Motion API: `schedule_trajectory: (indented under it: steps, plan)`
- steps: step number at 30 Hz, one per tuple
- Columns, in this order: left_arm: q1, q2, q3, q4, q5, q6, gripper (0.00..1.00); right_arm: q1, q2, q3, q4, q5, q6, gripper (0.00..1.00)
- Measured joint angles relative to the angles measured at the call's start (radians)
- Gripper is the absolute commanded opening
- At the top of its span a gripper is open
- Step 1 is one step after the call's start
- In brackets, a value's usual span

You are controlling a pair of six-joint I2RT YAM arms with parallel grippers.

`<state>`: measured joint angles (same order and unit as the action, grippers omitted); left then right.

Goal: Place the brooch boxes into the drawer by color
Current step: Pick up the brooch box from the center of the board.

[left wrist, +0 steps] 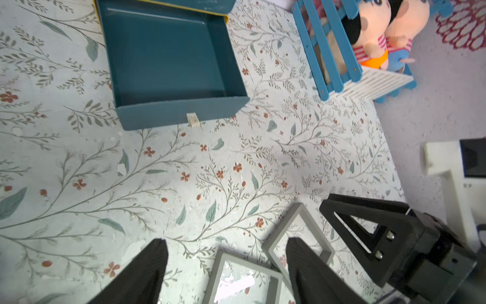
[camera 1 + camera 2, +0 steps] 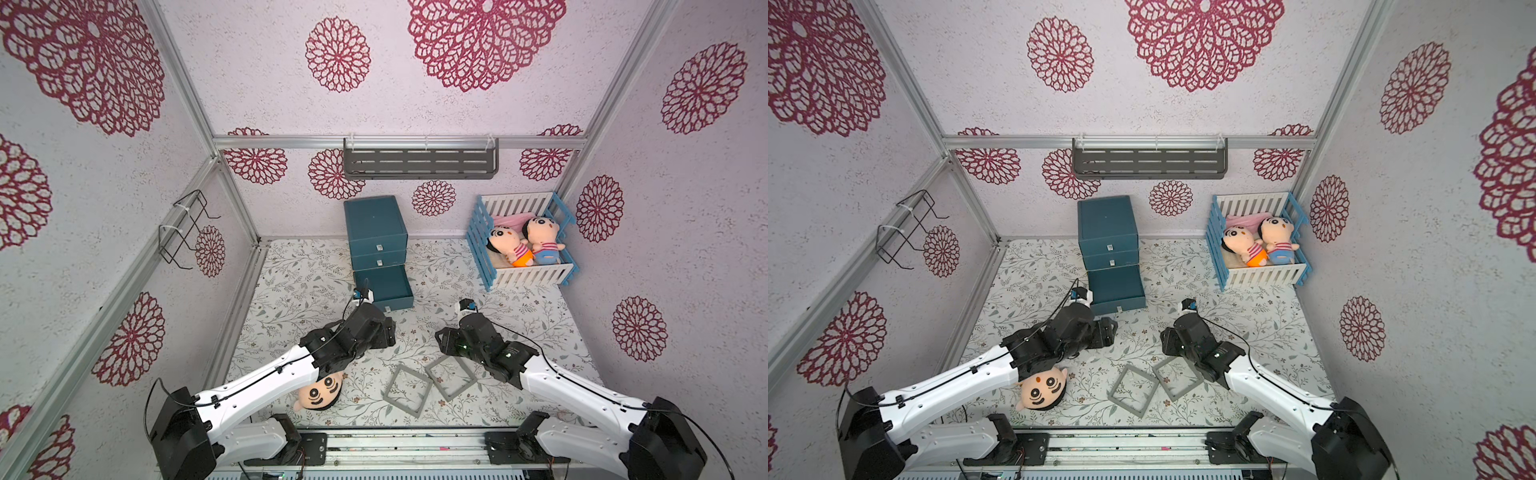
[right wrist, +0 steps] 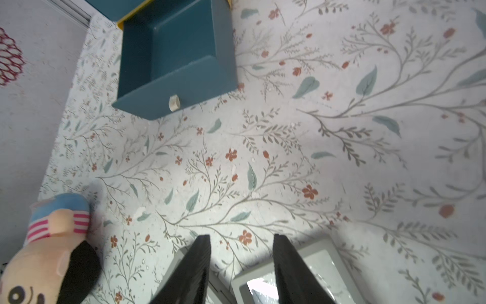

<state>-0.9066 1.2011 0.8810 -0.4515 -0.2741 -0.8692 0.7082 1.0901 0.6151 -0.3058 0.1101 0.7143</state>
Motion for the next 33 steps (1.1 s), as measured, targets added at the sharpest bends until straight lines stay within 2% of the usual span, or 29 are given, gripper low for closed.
schedule_trajectory:
  steps: [7,11,17,24,31,33]
  plan:
    - [-0.146,-0.004,-0.048,-0.001,-0.040,-0.023,0.77,0.027,-0.105,-0.028,-0.113,0.066,0.055,0.44]
    - [-0.192,0.002,-0.057,0.006,-0.055,-0.041,0.77,0.027,-0.116,-0.074,-0.150,0.069,0.065,0.46]
    - [-0.215,0.024,-0.057,0.023,-0.066,-0.056,0.77,0.012,-0.139,-0.126,-0.201,0.048,0.056,0.47]
    - [-0.219,0.024,-0.058,0.023,-0.078,-0.071,0.77,0.043,-0.148,-0.091,-0.319,0.042,0.085,0.45]
    - [-0.226,0.022,-0.082,0.026,-0.076,-0.075,0.77,0.103,-0.178,-0.065,-0.421,0.026,0.271,0.45]
    - [-0.226,0.022,-0.091,0.027,-0.074,-0.066,0.77,0.137,-0.159,-0.047,-0.455,0.035,0.356,0.41]
